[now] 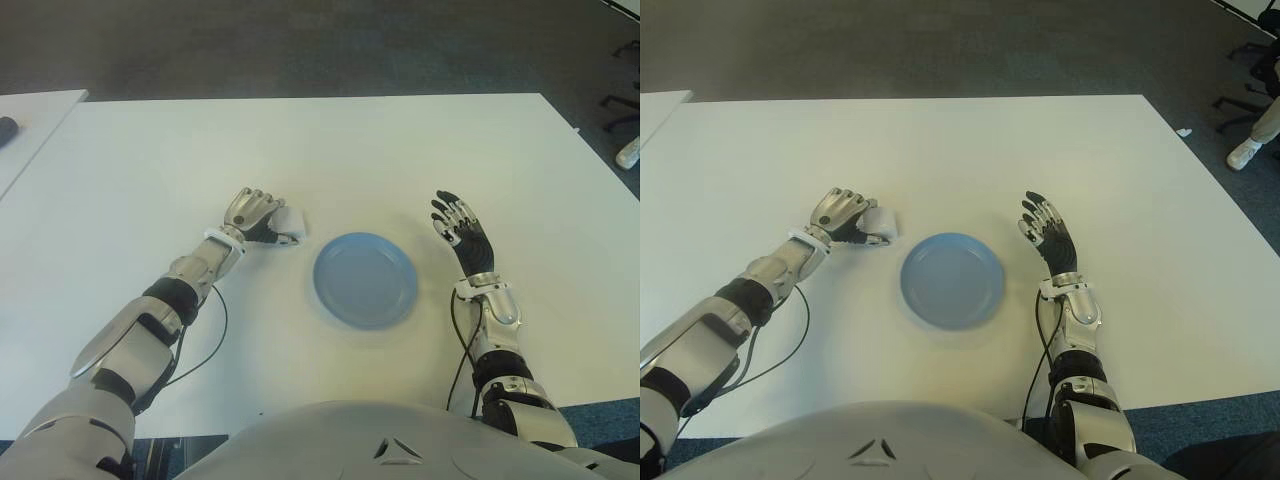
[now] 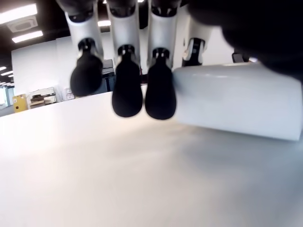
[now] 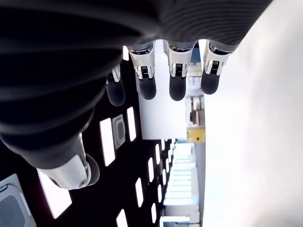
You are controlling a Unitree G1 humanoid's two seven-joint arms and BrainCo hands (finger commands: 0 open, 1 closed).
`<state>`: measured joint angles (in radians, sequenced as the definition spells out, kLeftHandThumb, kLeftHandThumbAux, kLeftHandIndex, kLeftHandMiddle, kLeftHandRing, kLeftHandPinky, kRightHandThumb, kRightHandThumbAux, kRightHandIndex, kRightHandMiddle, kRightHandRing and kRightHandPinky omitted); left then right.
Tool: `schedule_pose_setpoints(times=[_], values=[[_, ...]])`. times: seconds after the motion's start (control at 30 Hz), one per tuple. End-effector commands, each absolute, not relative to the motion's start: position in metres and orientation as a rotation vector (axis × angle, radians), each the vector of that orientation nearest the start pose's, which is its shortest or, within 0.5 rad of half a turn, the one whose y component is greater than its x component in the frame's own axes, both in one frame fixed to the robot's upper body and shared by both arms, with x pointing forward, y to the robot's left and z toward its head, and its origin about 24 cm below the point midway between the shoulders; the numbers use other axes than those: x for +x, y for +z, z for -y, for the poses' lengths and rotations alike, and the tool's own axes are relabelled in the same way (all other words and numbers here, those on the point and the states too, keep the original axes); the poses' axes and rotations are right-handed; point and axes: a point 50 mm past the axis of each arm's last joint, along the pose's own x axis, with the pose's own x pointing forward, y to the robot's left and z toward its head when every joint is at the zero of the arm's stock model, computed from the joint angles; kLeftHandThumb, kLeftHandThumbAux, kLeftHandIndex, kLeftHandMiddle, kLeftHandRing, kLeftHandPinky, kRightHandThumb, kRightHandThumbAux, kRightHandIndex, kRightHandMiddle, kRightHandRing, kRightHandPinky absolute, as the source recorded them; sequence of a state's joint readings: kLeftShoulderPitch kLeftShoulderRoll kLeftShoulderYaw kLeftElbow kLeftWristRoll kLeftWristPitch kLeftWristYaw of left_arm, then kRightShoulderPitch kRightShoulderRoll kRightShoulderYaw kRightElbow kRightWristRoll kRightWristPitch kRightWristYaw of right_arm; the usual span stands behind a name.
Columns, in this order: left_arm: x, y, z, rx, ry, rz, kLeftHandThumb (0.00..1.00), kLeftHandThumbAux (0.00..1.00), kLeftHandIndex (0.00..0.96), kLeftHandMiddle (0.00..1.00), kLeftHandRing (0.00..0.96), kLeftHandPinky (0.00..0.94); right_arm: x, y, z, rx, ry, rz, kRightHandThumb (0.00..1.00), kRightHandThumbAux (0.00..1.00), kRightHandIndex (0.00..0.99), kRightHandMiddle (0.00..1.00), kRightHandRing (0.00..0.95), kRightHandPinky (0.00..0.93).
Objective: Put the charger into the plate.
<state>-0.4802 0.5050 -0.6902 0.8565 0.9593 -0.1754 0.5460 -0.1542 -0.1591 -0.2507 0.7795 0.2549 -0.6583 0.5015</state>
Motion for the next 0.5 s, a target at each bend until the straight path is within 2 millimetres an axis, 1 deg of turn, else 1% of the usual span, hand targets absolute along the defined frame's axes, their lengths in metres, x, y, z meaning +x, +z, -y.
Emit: schedule_pose_setpoints(times=[0.03,0.23,0.37,0.5], values=[[0.28,-0.028,-0.199,1.713,-0.404,0.186,0.74,0.682,0.438,0.742,0.723,0.73,0.213,-0.055,0.22,0.135,0.079,-0.065,0.248,0.666,0.121,0.101,0.08,0.065],[0.278,-0.02,-0.199,1.695,-0.369,0.215,0.738,0.682,0.438,0.745,0.731,0.717,0.213,-0.056,0.219,0.136,0.08,-0.066,0.248,0.666,0.121,0.101,0.08,0.065],[0.278,-0.01,-0.198,1.704,-0.349,0.275,0.737,0.681,0.438,0.747,0.732,0.736,0.212,-0.056,0.218,0.136,0.08,-0.066,0.248,0.666,0.121,0.101,0.08,0.065],[0.275,0.02,-0.192,1.706,-0.324,0.368,0.737,0.68,0.438,0.749,0.731,0.743,0.212,-0.056,0.218,0.136,0.08,-0.066,0.248,0.666,0.121,0.101,0.08,0.065]])
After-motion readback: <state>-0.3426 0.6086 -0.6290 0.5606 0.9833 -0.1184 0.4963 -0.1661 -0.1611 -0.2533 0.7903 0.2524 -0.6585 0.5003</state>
